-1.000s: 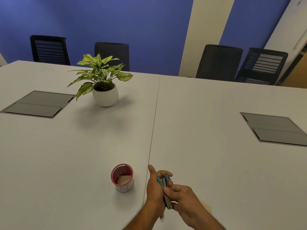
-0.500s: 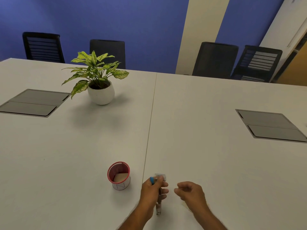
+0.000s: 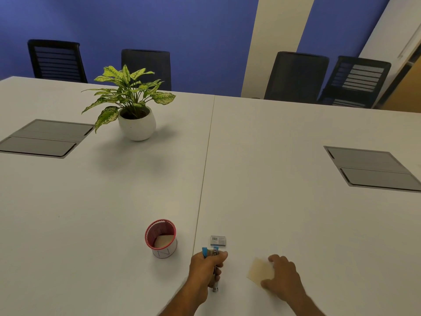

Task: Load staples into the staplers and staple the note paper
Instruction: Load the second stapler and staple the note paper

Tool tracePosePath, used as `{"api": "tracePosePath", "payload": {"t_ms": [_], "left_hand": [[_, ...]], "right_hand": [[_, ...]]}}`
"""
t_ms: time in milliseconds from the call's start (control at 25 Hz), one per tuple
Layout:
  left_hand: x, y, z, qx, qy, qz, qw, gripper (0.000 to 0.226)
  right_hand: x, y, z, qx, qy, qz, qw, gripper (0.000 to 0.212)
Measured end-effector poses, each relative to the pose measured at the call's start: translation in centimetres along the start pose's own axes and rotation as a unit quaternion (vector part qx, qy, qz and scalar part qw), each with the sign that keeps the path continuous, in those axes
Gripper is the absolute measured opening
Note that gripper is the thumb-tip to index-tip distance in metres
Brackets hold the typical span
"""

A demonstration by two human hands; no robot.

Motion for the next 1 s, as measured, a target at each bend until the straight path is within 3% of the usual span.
{"api": "tracePosePath", "payload": {"t_ms": [120, 240, 320, 440, 600, 760, 1000], "left_hand": [[-0.2, -0.3, 0.0, 0.001, -0.002, 0.008, 1.000, 0.044], [-0.4, -0.5, -0.3, 0.006, -0.012, 0.017, 1.000, 0.038], [-0.5, -0.5, -0.5, 0.009, -0.017, 0.032, 0.999, 0.032], [-0.4, -0.4, -0.6, 0.022, -0.034, 0.043, 0.998, 0.021], [-0.1, -0.5, -0.7, 0.022, -0.054, 0.051, 0.997, 0.018], [-0.2, -1.1, -1.2, 0.015, -0.049, 0.039, 0.998, 0.031], [-1.1, -1.6, -1.3, 0.014, -0.066, -0.013, 0.998, 0.032]], "right_hand": [[-0.1, 0.0, 0.2, 0.020, -0.014, 0.011, 1.000, 0.067], [-0.4, 0.1, 0.5, 0.020, -0.013, 0.047, 0.999, 0.041], [-0.5, 0.0, 0.6, 0.004, -0.008, 0.093, 0.996, 0.025], [-0.3, 0.1, 0.6, -0.011, -0.023, 0.197, 0.980, 0.018], [0.9, 1.3, 0.0, -0.019, -0.085, 0.440, 0.894, 0.017], [3.6, 3.1, -1.5, 0.015, -0.024, 0.569, 0.822, 0.009], [5.6, 4.2, -2.7, 0.016, 0.028, 0.596, 0.802, 0.017]]}}
Point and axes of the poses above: each hand's wrist, its own z-axis towards the middle knuckle, its own y-axis out of the back of the hand, x = y × z, the point moved 2 cm from there along z, towards the middle knuckle, and after that the axes turned 1 degree about y, right-handed, at the moved point
